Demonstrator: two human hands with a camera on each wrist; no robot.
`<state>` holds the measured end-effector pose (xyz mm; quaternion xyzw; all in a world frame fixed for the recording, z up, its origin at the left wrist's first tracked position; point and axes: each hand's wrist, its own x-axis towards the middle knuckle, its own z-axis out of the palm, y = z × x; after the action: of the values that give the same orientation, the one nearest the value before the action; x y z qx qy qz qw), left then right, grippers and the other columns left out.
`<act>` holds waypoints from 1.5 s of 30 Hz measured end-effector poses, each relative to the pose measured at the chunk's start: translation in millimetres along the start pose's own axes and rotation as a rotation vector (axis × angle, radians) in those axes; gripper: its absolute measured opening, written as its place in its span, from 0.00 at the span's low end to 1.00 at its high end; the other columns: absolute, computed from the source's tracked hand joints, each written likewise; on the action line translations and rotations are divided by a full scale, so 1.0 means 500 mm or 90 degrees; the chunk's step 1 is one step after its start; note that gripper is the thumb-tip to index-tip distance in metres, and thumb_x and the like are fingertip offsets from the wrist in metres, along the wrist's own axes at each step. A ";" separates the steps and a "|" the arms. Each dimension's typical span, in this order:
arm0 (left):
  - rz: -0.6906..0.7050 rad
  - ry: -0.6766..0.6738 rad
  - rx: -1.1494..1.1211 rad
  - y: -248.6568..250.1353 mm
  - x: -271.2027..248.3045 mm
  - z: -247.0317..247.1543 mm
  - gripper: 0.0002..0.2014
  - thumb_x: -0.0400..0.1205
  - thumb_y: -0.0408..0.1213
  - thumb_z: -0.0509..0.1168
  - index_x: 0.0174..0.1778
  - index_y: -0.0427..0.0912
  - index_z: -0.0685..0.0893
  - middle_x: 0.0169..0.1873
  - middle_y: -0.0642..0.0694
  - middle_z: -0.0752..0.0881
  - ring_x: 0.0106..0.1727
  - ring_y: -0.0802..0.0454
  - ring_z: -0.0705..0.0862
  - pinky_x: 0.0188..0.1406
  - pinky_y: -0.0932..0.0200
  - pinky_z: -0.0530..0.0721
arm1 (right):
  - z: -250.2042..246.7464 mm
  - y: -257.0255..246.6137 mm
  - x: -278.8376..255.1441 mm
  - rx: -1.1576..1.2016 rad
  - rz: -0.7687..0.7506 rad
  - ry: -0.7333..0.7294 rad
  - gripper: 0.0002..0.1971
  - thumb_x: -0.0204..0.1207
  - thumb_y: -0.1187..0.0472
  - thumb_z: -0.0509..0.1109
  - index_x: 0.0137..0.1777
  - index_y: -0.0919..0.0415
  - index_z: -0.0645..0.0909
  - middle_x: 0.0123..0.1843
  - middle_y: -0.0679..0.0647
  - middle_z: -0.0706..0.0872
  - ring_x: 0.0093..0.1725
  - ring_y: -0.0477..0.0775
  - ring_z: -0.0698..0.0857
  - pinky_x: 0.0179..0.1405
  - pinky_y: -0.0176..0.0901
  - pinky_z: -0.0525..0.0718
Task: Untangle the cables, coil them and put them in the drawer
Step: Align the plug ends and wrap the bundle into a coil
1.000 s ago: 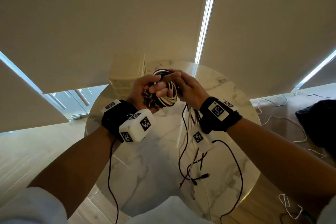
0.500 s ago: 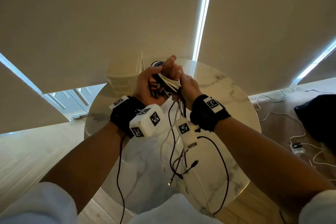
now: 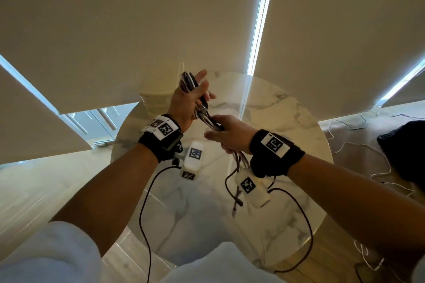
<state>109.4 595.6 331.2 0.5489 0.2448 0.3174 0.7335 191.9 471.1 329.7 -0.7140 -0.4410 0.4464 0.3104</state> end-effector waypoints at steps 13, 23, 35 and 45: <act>-0.025 -0.118 0.712 -0.053 0.022 -0.019 0.21 0.76 0.48 0.70 0.24 0.41 0.69 0.23 0.43 0.73 0.26 0.50 0.72 0.32 0.51 0.74 | -0.018 0.001 0.000 -0.389 -0.144 0.049 0.12 0.80 0.58 0.67 0.62 0.57 0.84 0.52 0.55 0.88 0.47 0.53 0.86 0.52 0.45 0.85; -0.488 -0.416 0.353 -0.111 -0.029 -0.040 0.49 0.71 0.75 0.43 0.50 0.26 0.81 0.24 0.40 0.83 0.24 0.46 0.82 0.33 0.53 0.81 | -0.011 0.088 0.015 -0.274 -0.162 0.121 0.16 0.68 0.46 0.77 0.45 0.58 0.85 0.37 0.50 0.87 0.36 0.49 0.86 0.39 0.43 0.86; -0.576 -0.595 -0.083 -0.169 -0.099 0.030 0.26 0.62 0.30 0.73 0.56 0.26 0.81 0.20 0.48 0.79 0.23 0.54 0.79 0.43 0.59 0.85 | -0.055 0.169 -0.026 -0.064 -0.161 0.147 0.12 0.71 0.48 0.75 0.38 0.57 0.86 0.39 0.55 0.84 0.38 0.52 0.81 0.42 0.43 0.80; -0.474 -0.506 -0.284 -0.091 -0.083 0.069 0.19 0.68 0.31 0.68 0.55 0.27 0.84 0.20 0.47 0.81 0.27 0.52 0.82 0.54 0.56 0.84 | -0.114 0.102 -0.056 0.049 -0.164 0.065 0.35 0.71 0.27 0.45 0.53 0.50 0.84 0.42 0.41 0.88 0.42 0.34 0.85 0.45 0.26 0.78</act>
<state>114.7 533.7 297.3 0.3350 0.0546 -0.1479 0.9289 255.8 421.4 320.3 -0.6608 -0.4950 0.3828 0.4144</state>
